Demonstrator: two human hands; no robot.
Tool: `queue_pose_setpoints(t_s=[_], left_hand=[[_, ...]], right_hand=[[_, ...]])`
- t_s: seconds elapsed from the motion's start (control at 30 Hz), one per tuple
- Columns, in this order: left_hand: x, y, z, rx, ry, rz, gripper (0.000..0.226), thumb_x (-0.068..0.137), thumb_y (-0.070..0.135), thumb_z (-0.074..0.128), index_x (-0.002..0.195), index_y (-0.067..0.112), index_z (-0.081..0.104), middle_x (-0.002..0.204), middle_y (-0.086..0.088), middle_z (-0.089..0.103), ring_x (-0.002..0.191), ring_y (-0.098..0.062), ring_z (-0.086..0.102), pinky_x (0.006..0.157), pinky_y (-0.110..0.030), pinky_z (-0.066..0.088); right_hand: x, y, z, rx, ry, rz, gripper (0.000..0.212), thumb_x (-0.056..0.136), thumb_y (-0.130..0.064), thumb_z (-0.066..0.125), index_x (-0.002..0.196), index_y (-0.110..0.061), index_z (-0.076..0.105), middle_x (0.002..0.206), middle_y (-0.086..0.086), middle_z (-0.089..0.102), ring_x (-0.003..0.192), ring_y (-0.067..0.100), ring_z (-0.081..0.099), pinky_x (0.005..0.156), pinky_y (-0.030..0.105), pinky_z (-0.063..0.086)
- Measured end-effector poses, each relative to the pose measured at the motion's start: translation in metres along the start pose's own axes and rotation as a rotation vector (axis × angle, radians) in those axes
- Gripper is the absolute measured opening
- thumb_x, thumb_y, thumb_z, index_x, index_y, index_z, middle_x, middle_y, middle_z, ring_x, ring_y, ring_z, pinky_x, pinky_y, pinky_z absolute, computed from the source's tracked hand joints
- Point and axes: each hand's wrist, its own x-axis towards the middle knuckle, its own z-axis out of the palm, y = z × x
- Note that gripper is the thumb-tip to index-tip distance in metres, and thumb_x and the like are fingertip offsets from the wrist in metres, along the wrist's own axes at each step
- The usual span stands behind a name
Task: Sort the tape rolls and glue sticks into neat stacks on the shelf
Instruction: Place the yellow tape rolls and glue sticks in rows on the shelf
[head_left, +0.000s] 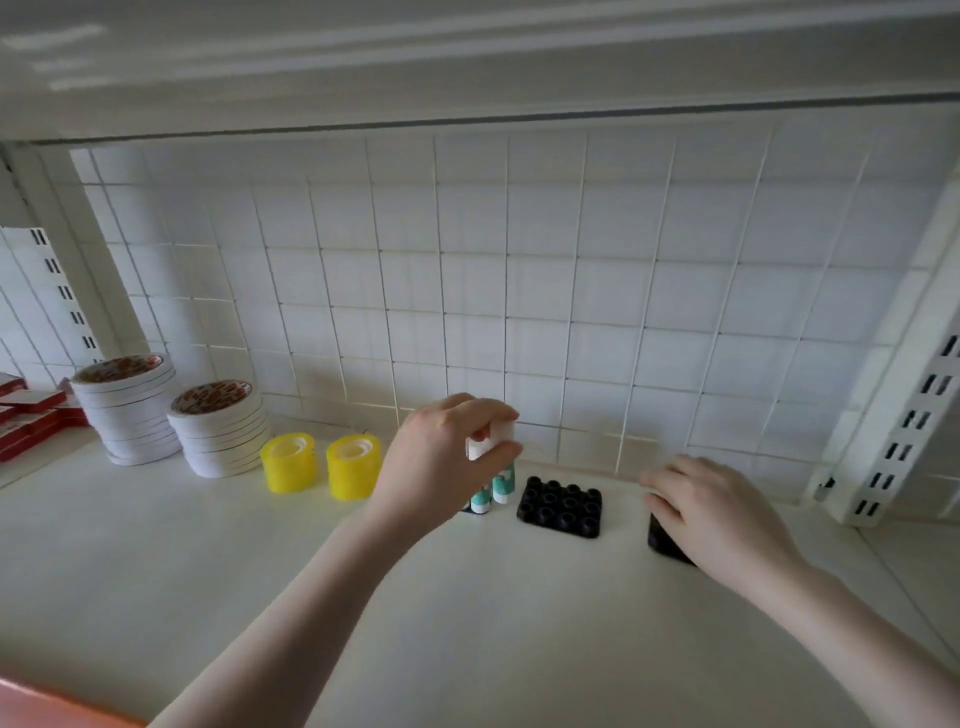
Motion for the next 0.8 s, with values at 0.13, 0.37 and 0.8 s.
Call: queue_pose_setpoints(t_s=[0.13,0.37,0.8], left_hand=[[0.020,0.007,0.018,0.036,-0.115,-0.011,0.023,0.080,0.030,0.070,0.102,0.025,0.069,0.087,0.007,0.064,0.082,-0.012,0.058,0.074,-0.028,0.045],[0.044,0.004,0.044,0.185,-0.268,-0.024,0.025,0.086,0.036,0.062,0.108,0.026,0.065,0.096,0.009,0.065,0.091,-0.011,0.058,0.078,-0.023,0.038],[0.050,-0.002,0.062,0.239,-0.315,-0.082,0.026,0.088,0.034,0.059,0.111,0.025,0.064,0.103,0.008,0.067,0.097,-0.012,0.059,0.086,-0.029,0.044]], right_hand=[[-0.015,0.009,-0.003,-0.011,-0.066,0.098,0.018,0.089,-0.031,0.056,0.088,-0.020,0.071,0.085,-0.003,0.061,0.084,0.024,0.057,0.070,0.034,0.045],[-0.026,0.014,-0.005,0.114,-0.048,0.180,0.021,0.093,-0.034,0.051,0.103,-0.028,0.069,0.098,-0.007,0.062,0.094,0.018,0.057,0.076,0.029,0.041],[-0.023,0.015,-0.007,0.096,-0.106,0.169,0.026,0.095,-0.037,0.042,0.101,-0.028,0.066,0.095,-0.007,0.057,0.092,0.016,0.054,0.073,0.028,0.039]])
